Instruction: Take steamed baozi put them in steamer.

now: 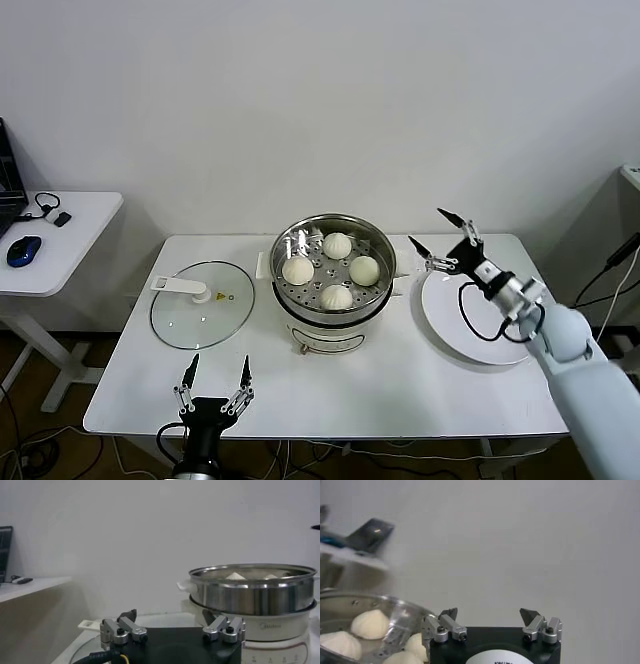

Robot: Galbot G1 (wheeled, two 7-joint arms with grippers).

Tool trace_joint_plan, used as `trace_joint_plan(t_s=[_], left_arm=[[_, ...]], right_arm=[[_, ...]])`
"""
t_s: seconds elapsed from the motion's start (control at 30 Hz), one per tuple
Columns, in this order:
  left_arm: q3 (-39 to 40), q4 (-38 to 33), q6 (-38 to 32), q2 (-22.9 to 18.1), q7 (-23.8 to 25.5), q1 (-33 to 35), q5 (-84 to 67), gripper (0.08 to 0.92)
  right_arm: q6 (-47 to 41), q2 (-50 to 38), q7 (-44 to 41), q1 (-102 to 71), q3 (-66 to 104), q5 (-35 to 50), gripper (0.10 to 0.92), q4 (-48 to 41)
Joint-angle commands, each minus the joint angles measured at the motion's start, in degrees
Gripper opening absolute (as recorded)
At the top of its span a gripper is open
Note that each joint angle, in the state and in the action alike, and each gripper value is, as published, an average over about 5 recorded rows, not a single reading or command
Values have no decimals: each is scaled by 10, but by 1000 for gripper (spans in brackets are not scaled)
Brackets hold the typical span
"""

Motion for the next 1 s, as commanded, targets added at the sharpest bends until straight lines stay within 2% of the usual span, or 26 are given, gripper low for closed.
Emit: trace_joint_plan(t_s=[0.03,0.43,1.0], left_arm=[[0,3,1,-2,-1,-2,0,823],[0,6,4,-6,-3,-5,2,823],[0,5,3,-11,-3,-2,5,823]], right_arm=[[138,134,124,-279,127,-17,823,67],[146,174,127,-354,103,-2,823,53],[64,167,122,-338,90,30,823,74]])
